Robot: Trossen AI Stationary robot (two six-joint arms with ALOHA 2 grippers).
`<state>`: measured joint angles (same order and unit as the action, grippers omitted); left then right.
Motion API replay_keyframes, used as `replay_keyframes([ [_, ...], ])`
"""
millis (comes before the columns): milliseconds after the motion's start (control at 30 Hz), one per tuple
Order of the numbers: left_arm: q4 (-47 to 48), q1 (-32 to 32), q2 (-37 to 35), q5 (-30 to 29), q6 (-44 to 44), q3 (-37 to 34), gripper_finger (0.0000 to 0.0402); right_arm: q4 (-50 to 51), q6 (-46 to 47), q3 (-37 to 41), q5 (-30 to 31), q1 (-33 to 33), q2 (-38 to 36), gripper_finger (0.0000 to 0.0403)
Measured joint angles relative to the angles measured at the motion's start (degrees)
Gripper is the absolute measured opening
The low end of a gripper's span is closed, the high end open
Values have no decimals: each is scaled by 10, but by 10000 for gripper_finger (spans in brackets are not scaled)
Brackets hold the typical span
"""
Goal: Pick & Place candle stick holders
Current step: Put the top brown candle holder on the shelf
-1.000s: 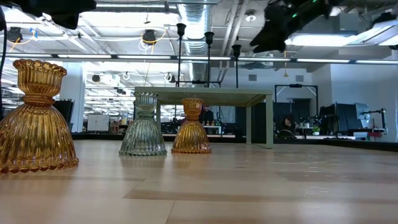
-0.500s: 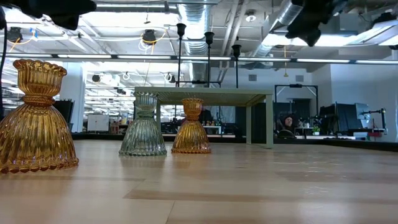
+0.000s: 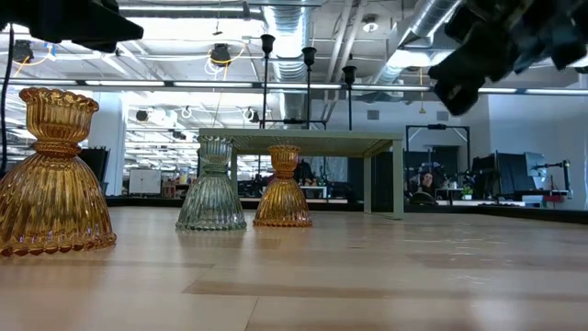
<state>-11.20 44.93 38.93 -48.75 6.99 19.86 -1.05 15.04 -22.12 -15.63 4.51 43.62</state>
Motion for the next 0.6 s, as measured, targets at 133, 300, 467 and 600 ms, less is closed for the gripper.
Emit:
replay_keyframes([
  [133,-2,0,9,0,0,0,6,-132,36,59,54,-40,42,3],
  [300,-4,0,10,0,0,0,6,-233,50,84,131,-89,115,2],
  [467,-5,0,10,0,0,0,6,-328,32,83,173,-130,201,1],
  [600,-5,0,10,0,0,0,6,-422,12,83,176,-145,275,1],
])
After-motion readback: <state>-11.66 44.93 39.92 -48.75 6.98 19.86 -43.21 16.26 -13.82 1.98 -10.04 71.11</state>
